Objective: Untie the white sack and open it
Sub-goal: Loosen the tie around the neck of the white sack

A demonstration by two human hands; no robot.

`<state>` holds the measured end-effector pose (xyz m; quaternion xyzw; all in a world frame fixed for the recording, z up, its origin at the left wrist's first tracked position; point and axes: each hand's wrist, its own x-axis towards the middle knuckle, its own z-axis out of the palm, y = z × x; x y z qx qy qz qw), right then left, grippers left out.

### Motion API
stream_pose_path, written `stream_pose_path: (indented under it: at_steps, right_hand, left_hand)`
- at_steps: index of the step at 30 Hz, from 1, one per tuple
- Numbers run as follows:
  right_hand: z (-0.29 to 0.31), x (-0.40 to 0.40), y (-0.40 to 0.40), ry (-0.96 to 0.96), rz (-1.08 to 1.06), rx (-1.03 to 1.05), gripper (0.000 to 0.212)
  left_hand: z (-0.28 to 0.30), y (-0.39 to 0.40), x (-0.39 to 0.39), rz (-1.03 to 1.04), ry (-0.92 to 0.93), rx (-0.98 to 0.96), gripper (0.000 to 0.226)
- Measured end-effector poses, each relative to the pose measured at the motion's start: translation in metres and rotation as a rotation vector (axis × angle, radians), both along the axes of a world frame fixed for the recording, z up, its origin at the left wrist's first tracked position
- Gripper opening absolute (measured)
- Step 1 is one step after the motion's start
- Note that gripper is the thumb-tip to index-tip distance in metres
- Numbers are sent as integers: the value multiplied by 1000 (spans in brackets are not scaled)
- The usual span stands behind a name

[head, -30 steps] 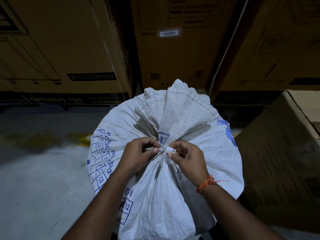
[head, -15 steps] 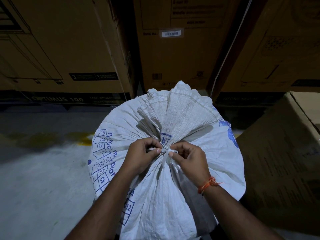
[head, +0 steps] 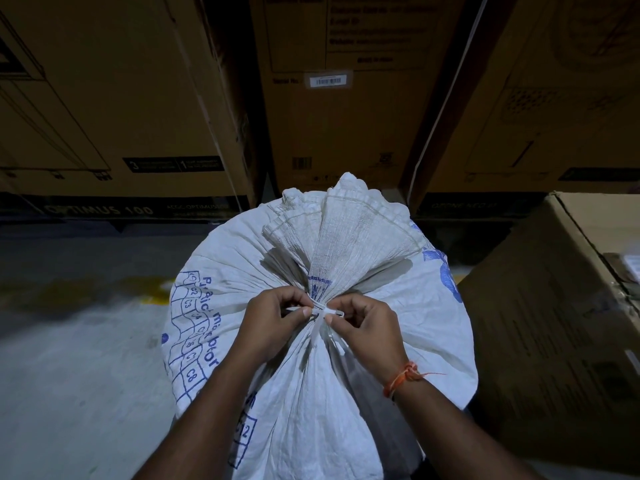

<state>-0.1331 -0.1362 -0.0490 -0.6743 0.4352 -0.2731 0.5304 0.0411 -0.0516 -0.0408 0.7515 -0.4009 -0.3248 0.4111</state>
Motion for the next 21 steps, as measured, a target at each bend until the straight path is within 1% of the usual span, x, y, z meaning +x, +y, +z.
stream_pose_path:
  at_steps: [5, 10, 18, 21]
  right_hand:
    - [2, 0, 0, -18, -3, 15, 14]
    - [6, 1, 0, -15, -4, 26, 14]
    - [4, 1, 0, -20, -12, 26, 16]
    - [4, 0, 1, -16, -4, 24, 16]
  left_hand:
    - [1, 2, 6, 21, 59, 10, 10]
    - [2, 0, 2, 0, -12, 30, 11]
    - [2, 1, -2, 4, -13, 9, 17]
    - [3, 1, -3, -3, -14, -1, 16]
